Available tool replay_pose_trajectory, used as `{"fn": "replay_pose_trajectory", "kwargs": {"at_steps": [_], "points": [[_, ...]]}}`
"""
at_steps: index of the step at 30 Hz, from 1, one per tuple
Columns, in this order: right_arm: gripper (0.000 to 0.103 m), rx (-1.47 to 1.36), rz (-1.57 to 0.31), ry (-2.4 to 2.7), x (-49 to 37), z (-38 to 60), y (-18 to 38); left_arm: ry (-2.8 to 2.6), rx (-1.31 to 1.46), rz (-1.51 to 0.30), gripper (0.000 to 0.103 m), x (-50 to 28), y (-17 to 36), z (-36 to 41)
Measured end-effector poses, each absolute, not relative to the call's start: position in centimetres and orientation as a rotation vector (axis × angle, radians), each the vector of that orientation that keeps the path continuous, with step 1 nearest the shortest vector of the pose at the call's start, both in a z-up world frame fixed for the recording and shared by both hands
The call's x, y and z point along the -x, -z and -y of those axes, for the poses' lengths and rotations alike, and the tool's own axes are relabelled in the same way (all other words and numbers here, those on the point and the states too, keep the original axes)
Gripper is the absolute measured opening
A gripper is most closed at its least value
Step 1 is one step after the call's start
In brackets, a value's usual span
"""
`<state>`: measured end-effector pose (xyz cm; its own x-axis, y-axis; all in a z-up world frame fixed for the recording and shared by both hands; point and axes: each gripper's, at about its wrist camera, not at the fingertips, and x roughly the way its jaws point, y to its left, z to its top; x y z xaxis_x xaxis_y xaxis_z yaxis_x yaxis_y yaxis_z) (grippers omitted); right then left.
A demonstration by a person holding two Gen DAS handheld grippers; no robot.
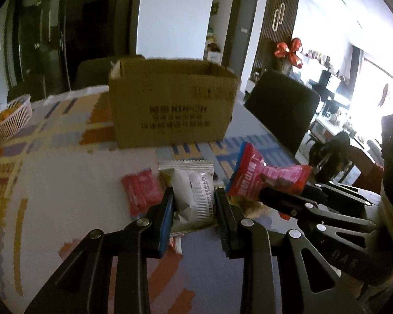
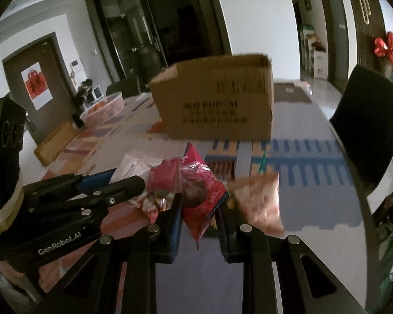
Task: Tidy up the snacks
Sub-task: 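Grasp the white packet with the left tool while the right tool grasps the pink bag, then lift both held packets and carry them over the cardboard box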
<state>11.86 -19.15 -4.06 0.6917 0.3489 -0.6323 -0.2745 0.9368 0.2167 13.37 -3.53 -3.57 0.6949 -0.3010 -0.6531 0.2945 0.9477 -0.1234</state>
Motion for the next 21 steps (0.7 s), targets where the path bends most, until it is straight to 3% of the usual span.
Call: {"fn": "replay_pose_trajectory", "kwargs": {"at_steps": [21], "points": [[0.025,-0.091,-0.507,-0.274,-19.4,19.4,-3.4,0.321,0.003,-0.551,0.031,-20.4,-4.0,2.3]]}}
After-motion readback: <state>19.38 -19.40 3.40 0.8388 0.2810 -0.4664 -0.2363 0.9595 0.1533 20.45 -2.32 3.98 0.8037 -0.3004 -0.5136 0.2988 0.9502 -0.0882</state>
